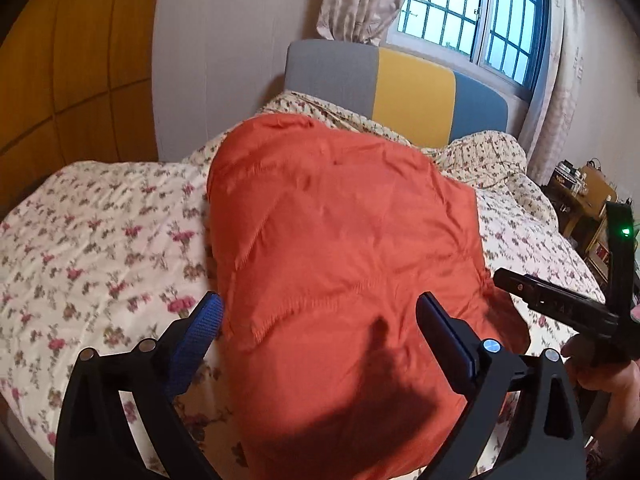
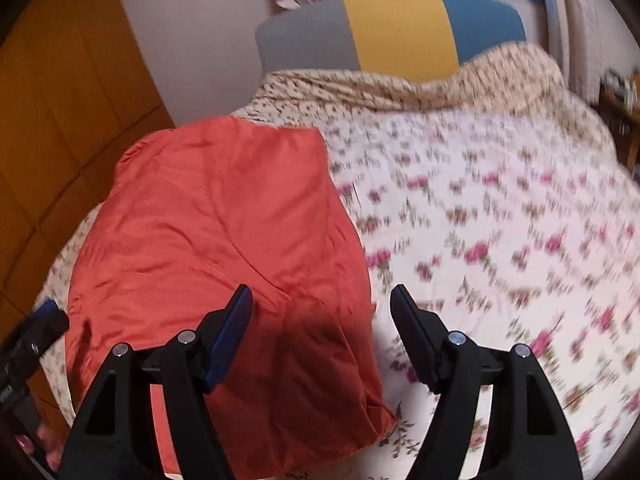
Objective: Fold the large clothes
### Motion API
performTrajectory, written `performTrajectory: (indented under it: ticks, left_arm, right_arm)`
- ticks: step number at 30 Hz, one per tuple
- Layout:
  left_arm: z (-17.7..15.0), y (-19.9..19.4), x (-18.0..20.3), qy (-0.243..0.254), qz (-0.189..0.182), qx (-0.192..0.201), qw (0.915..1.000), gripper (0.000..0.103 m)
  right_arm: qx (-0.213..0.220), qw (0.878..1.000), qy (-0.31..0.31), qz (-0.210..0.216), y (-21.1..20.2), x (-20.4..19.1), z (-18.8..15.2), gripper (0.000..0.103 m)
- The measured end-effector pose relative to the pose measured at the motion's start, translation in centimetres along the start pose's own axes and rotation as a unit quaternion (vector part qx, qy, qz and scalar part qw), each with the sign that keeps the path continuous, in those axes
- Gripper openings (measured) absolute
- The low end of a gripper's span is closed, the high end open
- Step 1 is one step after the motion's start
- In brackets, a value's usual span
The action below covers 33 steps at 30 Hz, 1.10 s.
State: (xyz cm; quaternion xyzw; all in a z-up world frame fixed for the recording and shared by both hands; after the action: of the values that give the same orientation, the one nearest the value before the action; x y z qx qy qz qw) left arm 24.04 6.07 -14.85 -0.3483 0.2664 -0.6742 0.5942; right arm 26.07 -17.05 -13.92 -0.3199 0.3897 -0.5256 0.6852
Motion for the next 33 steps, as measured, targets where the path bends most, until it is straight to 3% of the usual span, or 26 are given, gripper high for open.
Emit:
performTrajectory:
  ticks: [10, 15, 19, 25, 28, 33]
  left_arm:
    - [0.9, 0.6, -0.1, -0.014, -0.007, -0.022, 0.9996, 0.096]
    - [3.3, 0.7, -0.4, -0.032, 0.002, -0.015, 0.9994, 0.096]
    - [6.2, 1.3, -0.8, -0.035, 0.033, 0.0, 0.9988, 0.096]
    - [9.4, 4.7, -2.0, -0.045, 0.079, -0.024, 0.9956, 0.096]
    - [10.3, 6.6, -2.7, -0.054, 0.091, -0.038, 0.9937, 0.097]
    - [11.0, 9.4, -3.1, -0.06, 0.096, -0.06, 0.9918, 0.1]
  right_arm:
    - [0.007, 0.999, -0.033, 0.003, -1.1, -3.0, 1.7, 0.071]
    - [0.011, 0.999, -0.042, 0.022, -0.6, -5.1, 3.8, 0.071]
    - [0.017, 0.998, -0.055, 0.033, 0.2, -7.1, 6.2, 0.071]
    - [0.015, 0.997, -0.057, 0.044, 3.3, -8.7, 9.4, 0.071]
    - [0.008, 0.998, -0.053, 0.021, 5.6, -7.9, 10.5, 0.071]
    - [-0.013, 0.999, -0.023, 0.046, 9.1, -5.7, 10.8, 0.069]
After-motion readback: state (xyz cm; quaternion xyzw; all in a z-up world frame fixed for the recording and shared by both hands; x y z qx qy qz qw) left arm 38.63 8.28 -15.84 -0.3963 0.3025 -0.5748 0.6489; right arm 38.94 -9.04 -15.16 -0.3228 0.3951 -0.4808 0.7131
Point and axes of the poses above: each gripper's, at about its wrist camera, not at the fingertips, and y roughly the way its jaws point, x to its right, z to its top, the point moved 6 cm from there along y, roughly the way its jaws point, and after that the axes turned 13 degrees about -x, right-handed, at the moved point
